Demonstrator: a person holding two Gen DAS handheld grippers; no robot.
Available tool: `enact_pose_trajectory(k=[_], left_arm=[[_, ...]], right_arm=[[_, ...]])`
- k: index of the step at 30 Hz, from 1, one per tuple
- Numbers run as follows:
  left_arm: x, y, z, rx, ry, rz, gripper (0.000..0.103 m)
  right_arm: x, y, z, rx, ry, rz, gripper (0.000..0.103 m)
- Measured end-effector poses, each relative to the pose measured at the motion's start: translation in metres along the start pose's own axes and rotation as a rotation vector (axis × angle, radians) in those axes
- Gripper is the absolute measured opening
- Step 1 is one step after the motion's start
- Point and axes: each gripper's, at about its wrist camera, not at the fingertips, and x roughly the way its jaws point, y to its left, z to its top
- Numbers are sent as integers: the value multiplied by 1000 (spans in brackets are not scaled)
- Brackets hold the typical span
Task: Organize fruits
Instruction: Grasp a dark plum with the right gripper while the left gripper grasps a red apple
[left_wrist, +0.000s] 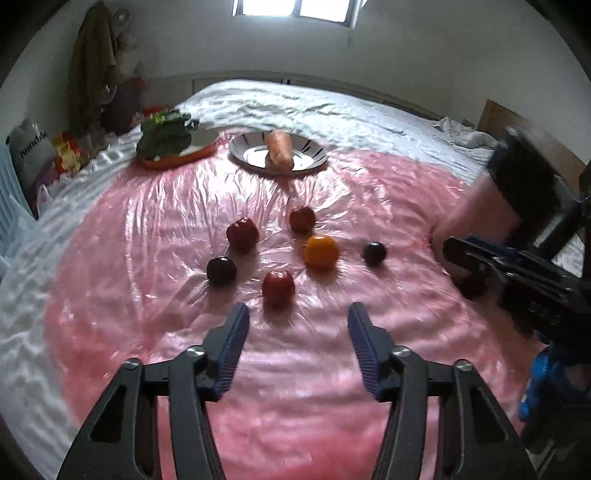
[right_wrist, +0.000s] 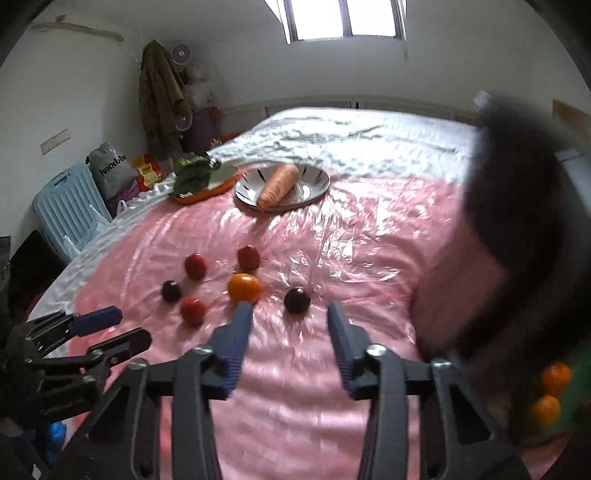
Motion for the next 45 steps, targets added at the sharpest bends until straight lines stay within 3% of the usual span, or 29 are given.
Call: enact_pose_trajectory(k=[8, 21, 28, 43, 45], left_arm=[[38, 7, 3, -59, 80, 25, 36], [69, 15, 20, -137, 140, 17, 32], [84, 20, 16, -158, 185, 5, 31], [93, 25, 15, -153, 187, -12, 27], [93, 25, 15, -154, 187, -15, 27]], right_arm=[[64, -10, -3, 27, 119, 15, 65], [87, -12, 15, 48, 173, 5, 64], [109, -13, 8, 51, 228, 3, 64], [126, -6, 6, 10, 260, 3, 63], [126, -6, 6, 3, 264, 4, 52]])
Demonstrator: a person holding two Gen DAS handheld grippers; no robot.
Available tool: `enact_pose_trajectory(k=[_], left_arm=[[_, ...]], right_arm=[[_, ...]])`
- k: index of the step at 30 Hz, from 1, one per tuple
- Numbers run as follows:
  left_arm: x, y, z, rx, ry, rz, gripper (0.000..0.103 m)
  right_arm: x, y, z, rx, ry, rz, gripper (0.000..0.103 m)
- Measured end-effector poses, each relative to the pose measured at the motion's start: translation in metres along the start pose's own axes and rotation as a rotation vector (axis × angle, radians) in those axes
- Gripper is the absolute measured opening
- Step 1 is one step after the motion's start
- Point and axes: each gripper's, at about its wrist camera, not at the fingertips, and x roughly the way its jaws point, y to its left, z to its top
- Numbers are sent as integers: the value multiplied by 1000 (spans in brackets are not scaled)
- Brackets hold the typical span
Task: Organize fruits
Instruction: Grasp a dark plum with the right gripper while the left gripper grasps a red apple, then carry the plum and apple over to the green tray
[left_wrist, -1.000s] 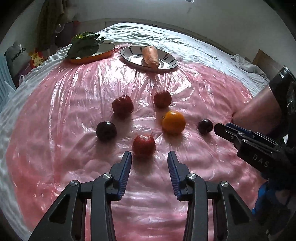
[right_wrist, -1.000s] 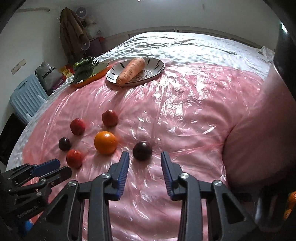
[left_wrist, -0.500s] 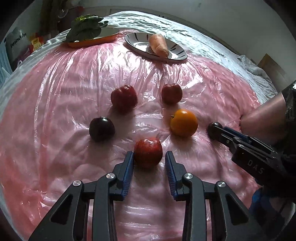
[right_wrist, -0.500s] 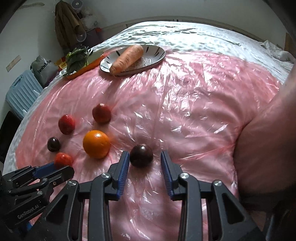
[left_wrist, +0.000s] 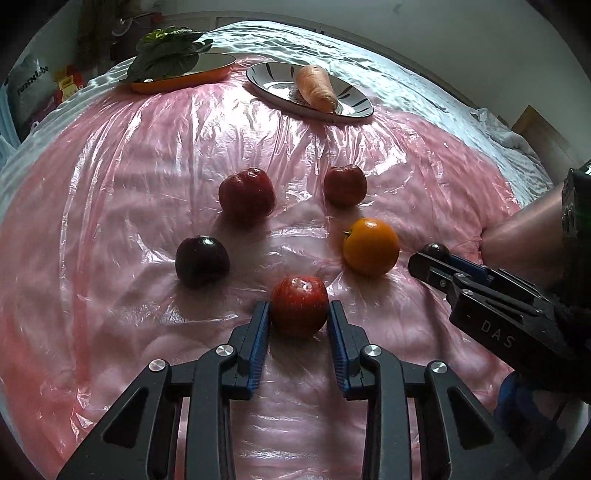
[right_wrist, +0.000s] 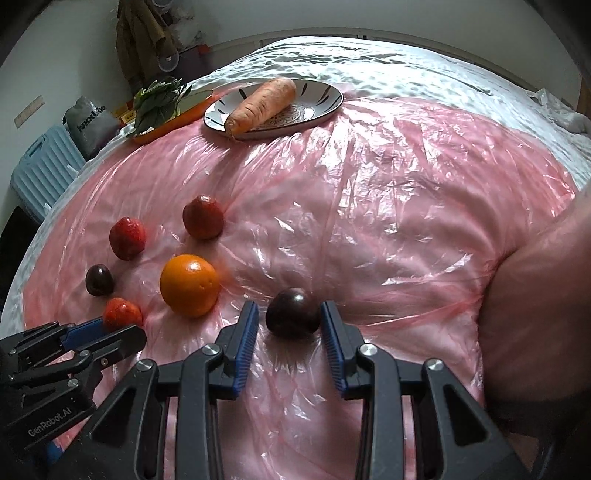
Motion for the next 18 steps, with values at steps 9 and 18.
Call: enact_pose_trajectory(k=[9, 18], left_arm=[[-8, 1, -2, 3, -15, -9, 27], [-18, 4, -5, -7, -25, -2, 27]], right_arm=[[-6, -7, 2, 35, -10, 31, 45], [-20, -11, 1, 68, -34, 36, 45]])
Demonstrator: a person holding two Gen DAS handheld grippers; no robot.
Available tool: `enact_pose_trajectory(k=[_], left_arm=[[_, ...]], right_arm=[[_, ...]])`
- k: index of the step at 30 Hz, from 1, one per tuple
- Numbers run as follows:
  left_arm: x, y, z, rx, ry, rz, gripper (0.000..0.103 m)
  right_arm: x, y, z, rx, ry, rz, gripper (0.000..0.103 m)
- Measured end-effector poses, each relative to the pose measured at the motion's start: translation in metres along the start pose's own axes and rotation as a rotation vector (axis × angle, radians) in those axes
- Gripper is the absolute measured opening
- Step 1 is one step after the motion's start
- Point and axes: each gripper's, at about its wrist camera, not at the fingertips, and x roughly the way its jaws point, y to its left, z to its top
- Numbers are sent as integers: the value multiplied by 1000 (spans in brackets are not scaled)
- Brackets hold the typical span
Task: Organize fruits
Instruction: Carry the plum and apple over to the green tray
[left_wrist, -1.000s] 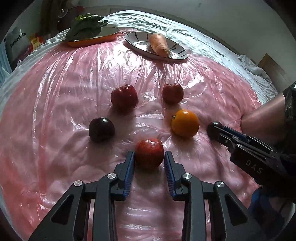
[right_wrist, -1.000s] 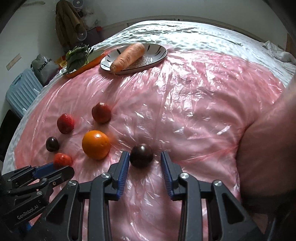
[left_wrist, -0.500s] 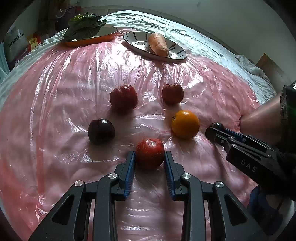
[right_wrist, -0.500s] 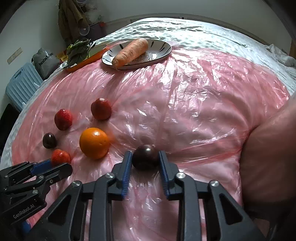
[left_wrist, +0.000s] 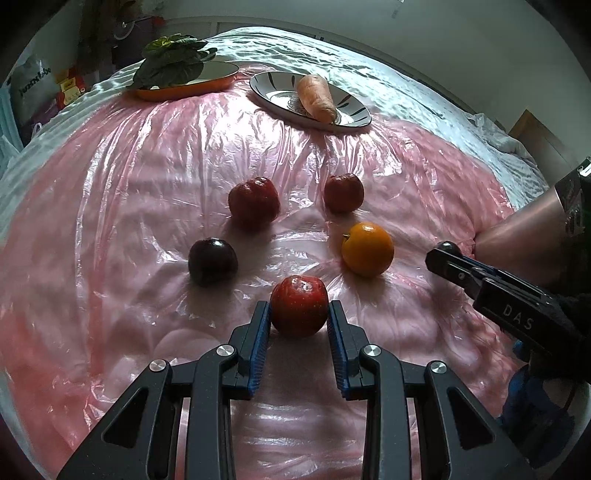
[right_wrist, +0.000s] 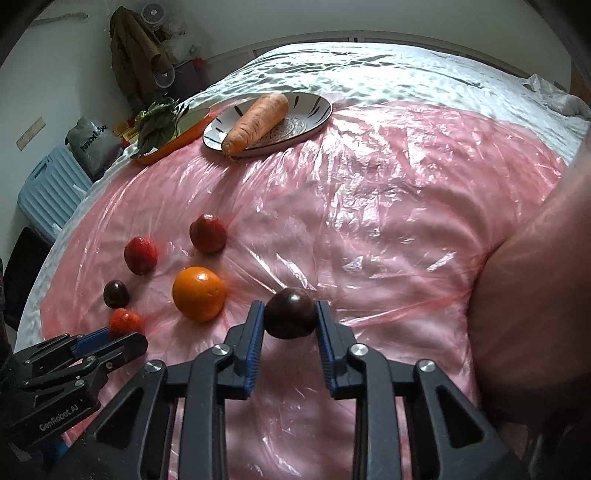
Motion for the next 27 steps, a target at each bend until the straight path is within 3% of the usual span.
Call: enact_pose_trajectory(k=[15, 27], left_arm=[[-24, -6, -5, 19, -6, -10, 27], [-49, -21, -25, 74, 20, 5, 27]], right_arm=[[-29, 7, -12, 13, -2, -6, 45], [-68, 23, -64, -19, 71, 35, 45]])
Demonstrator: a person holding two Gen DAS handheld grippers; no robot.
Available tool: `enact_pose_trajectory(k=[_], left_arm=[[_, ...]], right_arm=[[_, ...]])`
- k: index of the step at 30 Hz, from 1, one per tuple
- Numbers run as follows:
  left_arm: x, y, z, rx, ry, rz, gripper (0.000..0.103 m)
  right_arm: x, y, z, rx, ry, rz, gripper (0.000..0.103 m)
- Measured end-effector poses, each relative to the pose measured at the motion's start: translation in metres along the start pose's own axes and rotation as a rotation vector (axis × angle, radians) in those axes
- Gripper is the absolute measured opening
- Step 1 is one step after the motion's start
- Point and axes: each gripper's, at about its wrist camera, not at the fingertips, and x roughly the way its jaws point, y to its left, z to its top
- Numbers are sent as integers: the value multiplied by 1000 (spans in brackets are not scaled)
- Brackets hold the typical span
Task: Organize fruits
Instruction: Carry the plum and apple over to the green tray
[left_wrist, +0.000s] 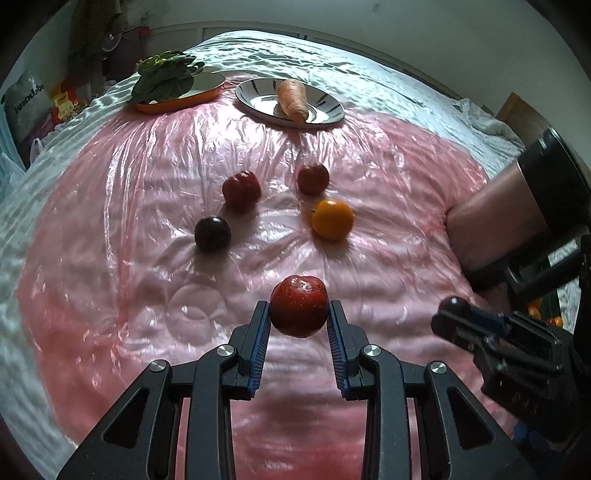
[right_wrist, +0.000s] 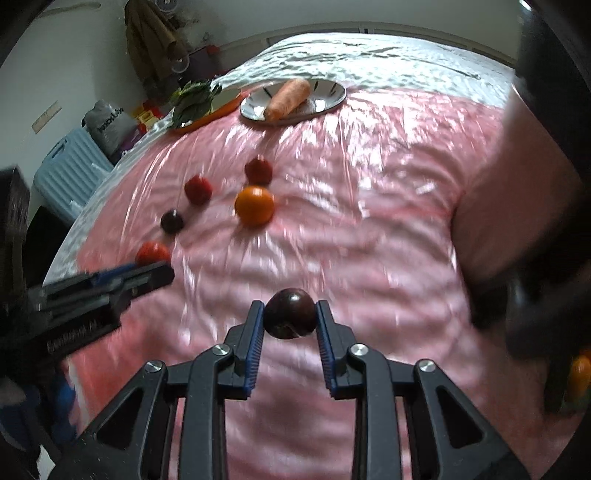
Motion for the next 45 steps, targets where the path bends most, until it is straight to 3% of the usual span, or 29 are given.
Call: enact_pose_trajectory(k=[8, 16, 24, 33, 45], left_arm=[[-6, -40, -21, 119, 51, -23, 27], [-5, -115, -45, 263, 108, -115, 27], [-4, -212, -62, 419, 152, -254, 27], [7, -318, -51, 538, 138, -383, 27], [52, -440, -27, 610, 98, -438, 27]], right_arm=[[-27, -21, -39, 38, 38, -13, 45], [-62, -70, -67, 121, 38, -70, 45], [-108, -144, -83, 214, 0, -184, 45], [-156, -241, -84, 304, -66, -326, 45], [-172, -369, -83, 406, -80, -434, 45]])
